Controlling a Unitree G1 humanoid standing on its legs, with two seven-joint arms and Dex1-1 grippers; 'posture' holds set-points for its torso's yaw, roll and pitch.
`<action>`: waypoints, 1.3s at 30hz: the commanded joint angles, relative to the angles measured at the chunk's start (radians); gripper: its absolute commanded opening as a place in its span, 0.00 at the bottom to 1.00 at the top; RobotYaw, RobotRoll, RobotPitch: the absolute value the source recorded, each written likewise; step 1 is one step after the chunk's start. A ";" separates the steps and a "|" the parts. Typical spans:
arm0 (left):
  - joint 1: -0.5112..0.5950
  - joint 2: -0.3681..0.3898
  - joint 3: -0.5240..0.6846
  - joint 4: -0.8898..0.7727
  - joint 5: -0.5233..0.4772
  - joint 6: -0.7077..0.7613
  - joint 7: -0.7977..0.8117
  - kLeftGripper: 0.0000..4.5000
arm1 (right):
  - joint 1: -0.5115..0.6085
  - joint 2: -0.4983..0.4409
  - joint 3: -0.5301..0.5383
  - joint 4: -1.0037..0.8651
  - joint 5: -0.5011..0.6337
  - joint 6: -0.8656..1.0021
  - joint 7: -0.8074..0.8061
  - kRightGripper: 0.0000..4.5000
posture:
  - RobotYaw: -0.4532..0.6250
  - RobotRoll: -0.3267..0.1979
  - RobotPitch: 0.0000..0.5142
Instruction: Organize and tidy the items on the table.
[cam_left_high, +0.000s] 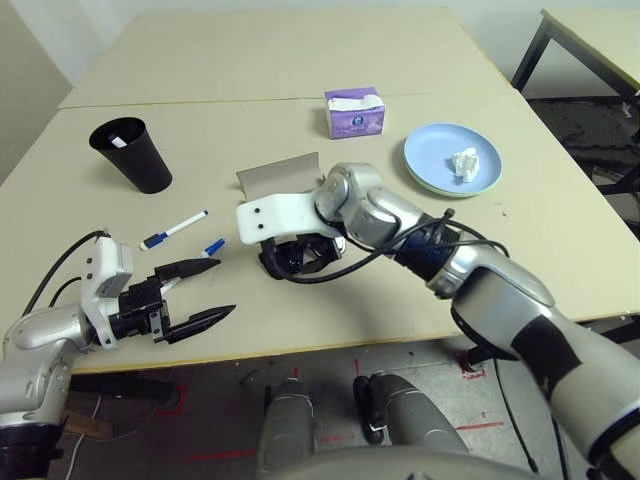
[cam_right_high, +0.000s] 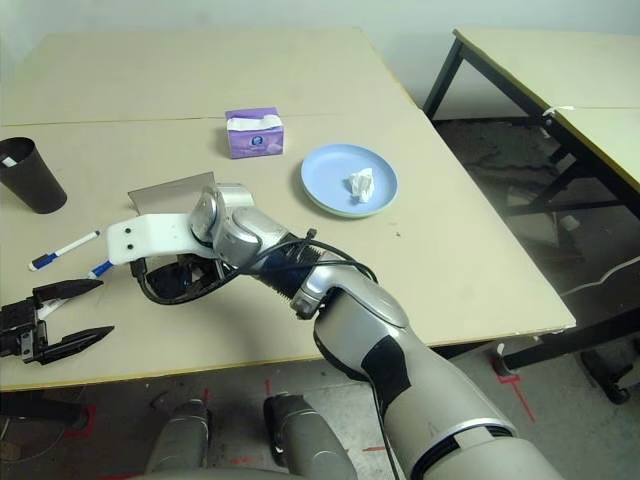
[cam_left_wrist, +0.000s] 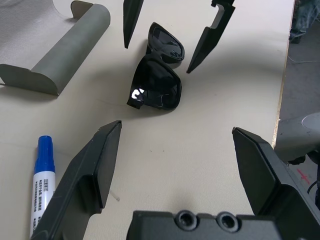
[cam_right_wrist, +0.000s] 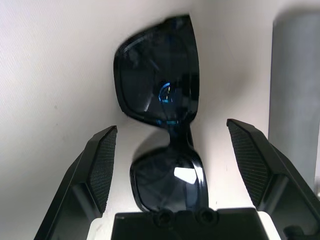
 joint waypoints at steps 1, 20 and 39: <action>0.003 -0.005 -0.006 0.004 0.013 -0.004 0.001 1.00 | -0.004 0.009 -0.006 -0.004 -0.008 -0.007 0.011 0.99 | 0.46 0.62 0.30; 0.004 -0.026 -0.014 -0.040 0.008 0.004 0.030 1.00 | 0.007 -0.010 0.007 -0.056 -0.020 0.005 0.065 0.99 | 0.47 0.62 0.28; -0.032 -0.030 0.002 -0.130 -0.029 0.028 0.080 1.00 | 0.026 -0.023 -0.017 -0.051 -0.025 0.011 0.075 0.03 | 0.49 0.62 0.27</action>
